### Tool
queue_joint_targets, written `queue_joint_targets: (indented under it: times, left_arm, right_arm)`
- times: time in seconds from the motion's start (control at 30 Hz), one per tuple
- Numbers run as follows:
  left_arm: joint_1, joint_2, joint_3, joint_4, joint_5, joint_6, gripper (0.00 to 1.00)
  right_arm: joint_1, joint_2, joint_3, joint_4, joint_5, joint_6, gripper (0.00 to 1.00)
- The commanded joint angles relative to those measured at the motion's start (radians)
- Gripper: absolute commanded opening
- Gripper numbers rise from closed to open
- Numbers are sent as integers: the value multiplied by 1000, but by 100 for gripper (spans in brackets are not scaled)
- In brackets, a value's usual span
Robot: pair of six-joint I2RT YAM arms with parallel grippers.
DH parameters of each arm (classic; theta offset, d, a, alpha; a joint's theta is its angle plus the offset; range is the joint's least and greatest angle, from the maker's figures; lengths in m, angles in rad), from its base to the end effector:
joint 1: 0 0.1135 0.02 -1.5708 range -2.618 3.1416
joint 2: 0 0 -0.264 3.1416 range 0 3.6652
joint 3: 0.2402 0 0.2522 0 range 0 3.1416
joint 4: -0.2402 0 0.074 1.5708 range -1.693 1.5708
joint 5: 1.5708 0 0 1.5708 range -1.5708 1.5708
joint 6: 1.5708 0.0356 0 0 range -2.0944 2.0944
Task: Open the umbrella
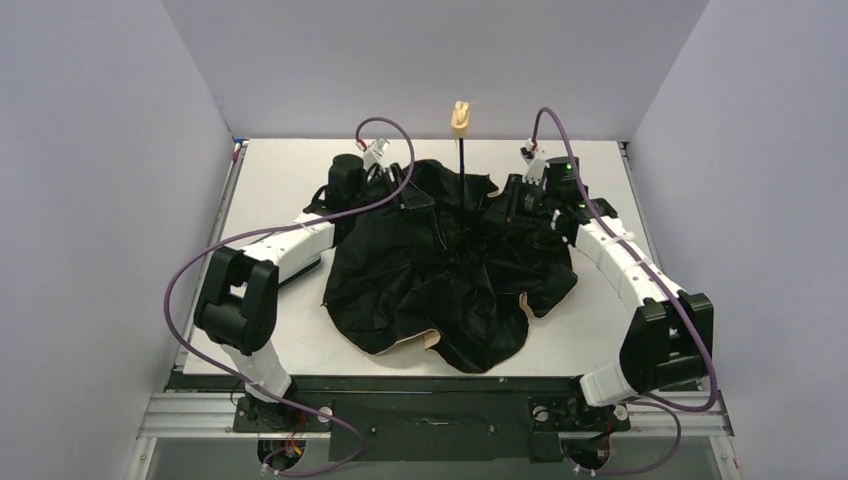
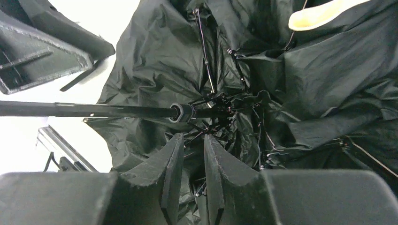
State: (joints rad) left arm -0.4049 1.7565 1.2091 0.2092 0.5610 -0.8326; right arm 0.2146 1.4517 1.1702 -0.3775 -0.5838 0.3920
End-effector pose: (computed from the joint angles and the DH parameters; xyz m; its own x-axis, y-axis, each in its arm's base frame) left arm 0.3670 -0.1779 0.2621 -0.7932 -0.3415 -0.5043 0.3093 0.4874 -0.8166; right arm 0.3110 0.0879 0.3017 -0.7834 0.1555 -0.6017 -0.3291 0.7175 0.6140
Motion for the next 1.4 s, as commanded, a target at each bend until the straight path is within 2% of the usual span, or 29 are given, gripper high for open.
queue_joint_targets:
  times: [0.0, 0.13, 0.3, 0.6, 0.83, 1.0, 1.1, 1.2, 1.37]
  left_arm:
    - [-17, -20, -95, -81, 27, 14, 39]
    - [-33, -14, -125, -83, 35, 13, 40]
    - [-53, 24, -116, -114, 54, 28, 46]
    - [-55, 103, -130, -267, 45, 98, 54]
    - [2, 161, -150, -378, -44, 152, 55]
    - [37, 193, -139, -439, -87, 190, 55]
    - [41, 190, -132, -455, -70, 216, 55]
    - [41, 153, -137, -418, -31, 219, 55]
    - [41, 66, -155, -354, 8, 223, 56]
  right_arm:
    - [45, 31, 13, 37, 3, 32, 20]
    - [70, 94, 4, 39, 23, 5, 23]
    - [72, 158, -8, -18, 52, -90, 29]
    - [-14, 242, -63, -108, 108, -229, 40]
    - [-69, 281, -90, -154, 156, -297, 48]
    - [-107, 309, -89, -172, 201, -356, 51]
    - [-115, 278, -69, -190, 152, -379, 52]
    - [-113, 205, -71, -194, 31, -381, 52]
    - [-103, 67, -62, -244, -39, -419, 54]
